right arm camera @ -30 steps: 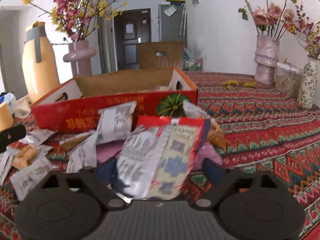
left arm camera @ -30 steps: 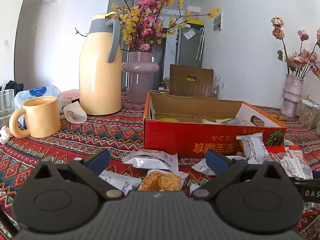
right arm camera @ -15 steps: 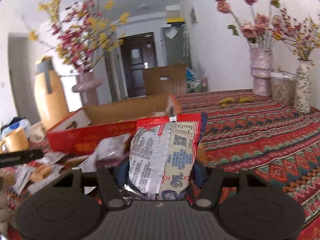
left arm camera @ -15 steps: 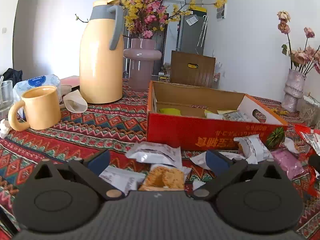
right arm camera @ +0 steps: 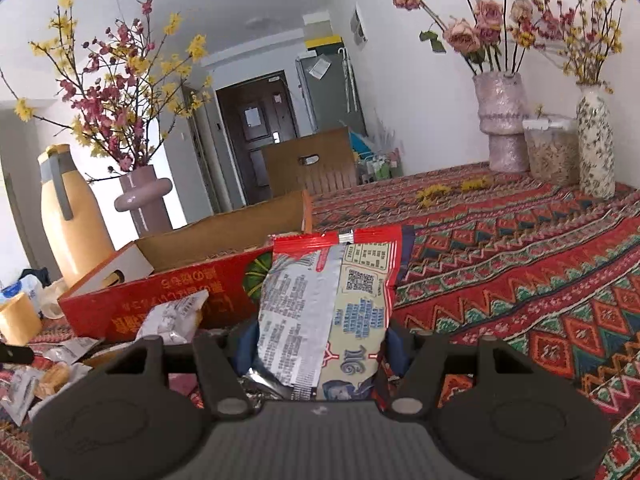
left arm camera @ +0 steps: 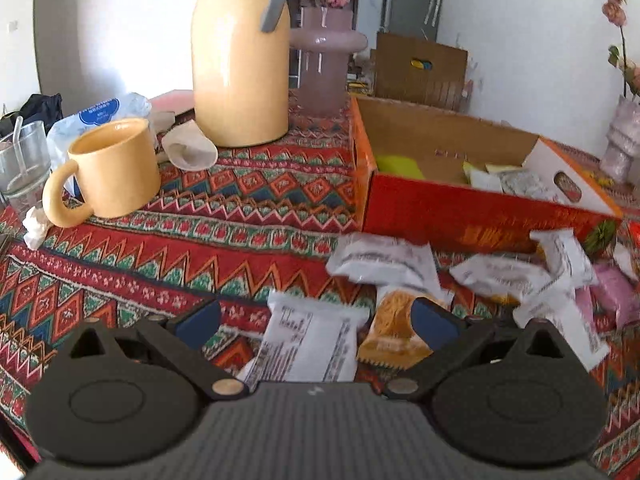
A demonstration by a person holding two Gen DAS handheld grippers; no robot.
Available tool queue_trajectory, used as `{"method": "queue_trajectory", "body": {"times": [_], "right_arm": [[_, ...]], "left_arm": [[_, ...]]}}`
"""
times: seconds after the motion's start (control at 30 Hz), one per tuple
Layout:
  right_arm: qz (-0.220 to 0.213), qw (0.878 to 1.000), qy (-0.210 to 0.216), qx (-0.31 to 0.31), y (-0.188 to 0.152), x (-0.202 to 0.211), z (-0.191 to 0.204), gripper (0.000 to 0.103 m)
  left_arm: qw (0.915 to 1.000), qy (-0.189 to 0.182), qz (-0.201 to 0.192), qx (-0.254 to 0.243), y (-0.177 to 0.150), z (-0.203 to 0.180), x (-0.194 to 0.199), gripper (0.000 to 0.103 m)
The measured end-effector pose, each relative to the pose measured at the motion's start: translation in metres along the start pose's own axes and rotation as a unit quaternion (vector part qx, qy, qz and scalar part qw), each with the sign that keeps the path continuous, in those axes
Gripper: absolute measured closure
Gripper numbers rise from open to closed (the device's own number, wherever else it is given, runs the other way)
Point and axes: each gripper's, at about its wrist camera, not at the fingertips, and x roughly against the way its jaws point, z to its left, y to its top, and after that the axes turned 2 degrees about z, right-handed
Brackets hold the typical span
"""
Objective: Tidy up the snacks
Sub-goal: 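Grasp the red-and-white printed bag with the right tool while the left tool grasps a white packet, then carry both packets over the box and open both tools to drop them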
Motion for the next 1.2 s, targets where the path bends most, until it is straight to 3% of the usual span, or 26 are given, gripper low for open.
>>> {"method": "queue_trajectory", "body": {"times": [0.1,0.3,0.37,0.77,1.2], "right_arm": [[0.003,1.0,0.01,-0.007,0.0,-0.001,-0.003,0.042],[0.003,1.0,0.017,-0.013,-0.001,-0.002,-0.004,0.042],[0.003,1.0,0.017,-0.014,-0.001,-0.002,-0.004,0.042],[0.003,1.0,0.02,-0.013,-0.001,-0.002,-0.004,0.042],[-0.013,1.0,0.023,-0.007,0.0,0.004,-0.002,0.042]], "left_arm": [[0.9999,0.008,0.002,-0.013,-0.005,0.002,0.001,0.009],[0.9995,0.002,0.02,-0.024,-0.004,-0.002,-0.011,0.037],[0.9995,-0.008,0.023,-0.022,-0.005,-0.002,-0.014,0.052],[0.9998,-0.019,0.006,-0.003,-0.015,0.003,-0.001,0.054],[0.9985,-0.028,-0.048,0.0,0.001,-0.002,0.035,0.054]]}}
